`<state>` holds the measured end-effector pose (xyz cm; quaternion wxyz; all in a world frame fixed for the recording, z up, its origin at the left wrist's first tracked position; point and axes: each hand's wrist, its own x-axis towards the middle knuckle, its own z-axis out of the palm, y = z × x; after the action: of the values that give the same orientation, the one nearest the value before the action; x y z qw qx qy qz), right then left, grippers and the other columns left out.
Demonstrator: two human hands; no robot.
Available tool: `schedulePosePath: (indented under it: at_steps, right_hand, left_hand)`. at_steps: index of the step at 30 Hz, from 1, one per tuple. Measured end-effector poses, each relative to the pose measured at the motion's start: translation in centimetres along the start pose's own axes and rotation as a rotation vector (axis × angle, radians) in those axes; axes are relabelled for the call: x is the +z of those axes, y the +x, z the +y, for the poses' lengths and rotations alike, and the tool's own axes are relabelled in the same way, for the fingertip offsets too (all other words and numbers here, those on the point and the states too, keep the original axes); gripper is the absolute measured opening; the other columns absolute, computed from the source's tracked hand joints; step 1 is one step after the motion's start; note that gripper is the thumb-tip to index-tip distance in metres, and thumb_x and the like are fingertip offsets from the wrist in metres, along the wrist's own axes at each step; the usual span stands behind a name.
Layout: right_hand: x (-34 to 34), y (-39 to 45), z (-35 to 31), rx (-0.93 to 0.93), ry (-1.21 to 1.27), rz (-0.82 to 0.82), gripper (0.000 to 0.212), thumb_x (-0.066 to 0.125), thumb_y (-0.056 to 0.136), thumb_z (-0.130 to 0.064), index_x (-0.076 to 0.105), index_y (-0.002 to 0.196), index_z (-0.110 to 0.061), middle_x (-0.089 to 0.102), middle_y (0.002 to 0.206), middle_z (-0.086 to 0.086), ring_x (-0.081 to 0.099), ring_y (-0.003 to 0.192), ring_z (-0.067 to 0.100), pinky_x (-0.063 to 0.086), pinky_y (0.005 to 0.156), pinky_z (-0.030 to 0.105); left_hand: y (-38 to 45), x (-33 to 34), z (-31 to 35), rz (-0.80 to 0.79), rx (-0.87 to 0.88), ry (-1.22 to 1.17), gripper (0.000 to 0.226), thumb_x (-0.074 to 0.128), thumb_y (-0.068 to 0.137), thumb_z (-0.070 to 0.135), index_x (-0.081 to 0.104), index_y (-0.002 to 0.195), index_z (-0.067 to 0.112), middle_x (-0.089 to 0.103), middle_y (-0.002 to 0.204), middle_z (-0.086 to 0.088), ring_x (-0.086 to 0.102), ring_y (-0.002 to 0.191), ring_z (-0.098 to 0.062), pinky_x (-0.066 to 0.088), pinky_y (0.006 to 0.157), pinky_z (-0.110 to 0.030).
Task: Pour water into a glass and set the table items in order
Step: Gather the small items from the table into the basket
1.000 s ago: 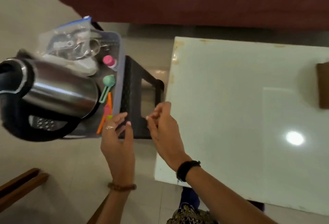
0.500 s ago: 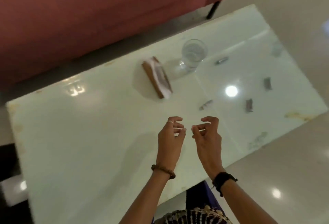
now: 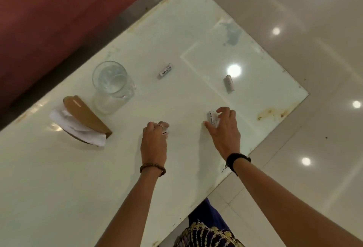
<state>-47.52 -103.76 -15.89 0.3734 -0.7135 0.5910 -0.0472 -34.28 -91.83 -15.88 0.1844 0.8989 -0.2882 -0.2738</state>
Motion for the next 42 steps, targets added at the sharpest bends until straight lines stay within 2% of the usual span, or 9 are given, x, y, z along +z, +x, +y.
schedulePosePath:
  at_steps: [7,10,14,21,28,35,38,40,42]
  right_hand:
    - [1.1,-1.4,0.5,-0.114,-0.033,-0.071,0.019,0.046,0.095,-0.015,0.046,0.114,-0.018,0.046,0.105,-0.001,0.056,0.087,0.02,0.049,0.062,0.032]
    - [2.0,-4.0,-0.7,-0.136,0.057,-0.086,0.026,0.045,0.096,-0.02,0.045,0.122,-0.018,0.046,0.11,0.001,0.051,0.084,0.007,0.044,0.065,0.016]
    - [4.1,-9.3,-4.4,-0.197,0.225,-0.131,0.023,0.048,0.095,-0.023,0.048,0.117,-0.028,0.048,0.101,-0.004,0.049,0.081,-0.002,0.042,0.064,0.006]
    - [10.0,-21.9,-13.9,-0.343,0.42,-0.399,0.018,0.049,0.088,-0.033,0.05,0.102,-0.043,0.06,0.084,-0.016,0.057,0.07,0.005,0.042,0.058,0.009]
    - [20.5,-36.7,-22.8,-0.529,0.451,-0.703,0.019,0.056,0.085,-0.031,0.051,0.098,-0.045,0.061,0.087,-0.02,0.059,0.069,0.004,0.041,0.055,0.007]
    - [32.5,-51.8,-30.1,-0.686,0.299,-1.02,0.016,0.062,0.086,-0.028,0.056,0.101,-0.027,0.068,0.091,-0.011,0.063,0.077,0.004,0.048,0.066,0.014]
    - [36.9,-57.1,-31.8,-0.767,0.147,-1.123,0.018,0.063,0.085,-0.026,0.057,0.101,-0.022,0.07,0.095,-0.004,0.066,0.086,0.011,0.054,0.076,0.035]
    - [39.3,-60.0,-32.2,-0.864,-0.022,-1.145,0.018,0.062,0.085,-0.026,0.057,0.1,-0.019,0.07,0.09,-0.001,0.065,0.084,0.018,0.053,0.074,0.04]
    - [40.8,-61.1,-32.2,-0.949,-0.17,-1.13,0.019,0.059,0.085,-0.024,0.055,0.101,-0.015,0.069,0.09,0.007,0.063,0.085,0.026,0.052,0.072,0.041]
  left_hand:
    - [-0.8,-0.7,-0.9,-0.019,-0.089,-0.312,0.023,0.058,0.086,0.007,0.064,0.108,0.01,0.061,0.103,-0.009,0.061,0.088,-0.017,0.042,0.077,-0.018]
    - [-2.8,-2.0,-1.6,0.007,-0.207,-0.572,0.02,0.059,0.086,0.01,0.065,0.104,0.017,0.065,0.098,-0.006,0.059,0.075,-0.006,0.054,0.071,-0.027]
    - [-6.2,-4.9,-4.0,0.075,-0.38,-0.963,0.018,0.063,0.085,0.015,0.067,0.099,0.025,0.067,0.078,0.004,0.062,0.063,-0.002,0.054,0.059,-0.016]
    - [-14.4,-13.6,-12.4,0.314,-0.466,-1.269,0.027,0.062,0.083,0.008,0.07,0.094,0.031,0.072,0.09,0.004,0.067,0.076,-0.005,0.055,0.062,-0.018]
    - [-25.5,-23.1,-27.7,0.657,-0.571,-1.234,0.023,0.066,0.08,0.012,0.07,0.098,0.026,0.07,0.087,0.003,0.065,0.07,-0.004,0.053,0.061,-0.014]
    - [-37.6,-29.9,-45.2,0.944,-0.717,-0.737,0.026,0.064,0.082,0.006,0.063,0.104,0.019,0.065,0.087,-0.002,0.061,0.073,0.002,0.052,0.071,-0.016]
    - [-41.3,-30.8,-50.9,0.986,-0.846,-0.587,0.027,0.065,0.08,0.009,0.064,0.106,0.017,0.064,0.089,-0.002,0.059,0.077,-0.006,0.049,0.074,-0.024]
    - [-42.9,-30.8,-53.7,0.981,-0.874,-0.638,0.027,0.065,0.079,0.007,0.064,0.105,0.014,0.064,0.09,-0.003,0.058,0.077,-0.009,0.048,0.078,-0.028]
    - [-42.9,-30.1,-55.2,0.92,-0.879,-0.641,0.026,0.066,0.079,0.006,0.064,0.104,0.012,0.064,0.088,-0.003,0.058,0.078,-0.01,0.048,0.077,-0.021]
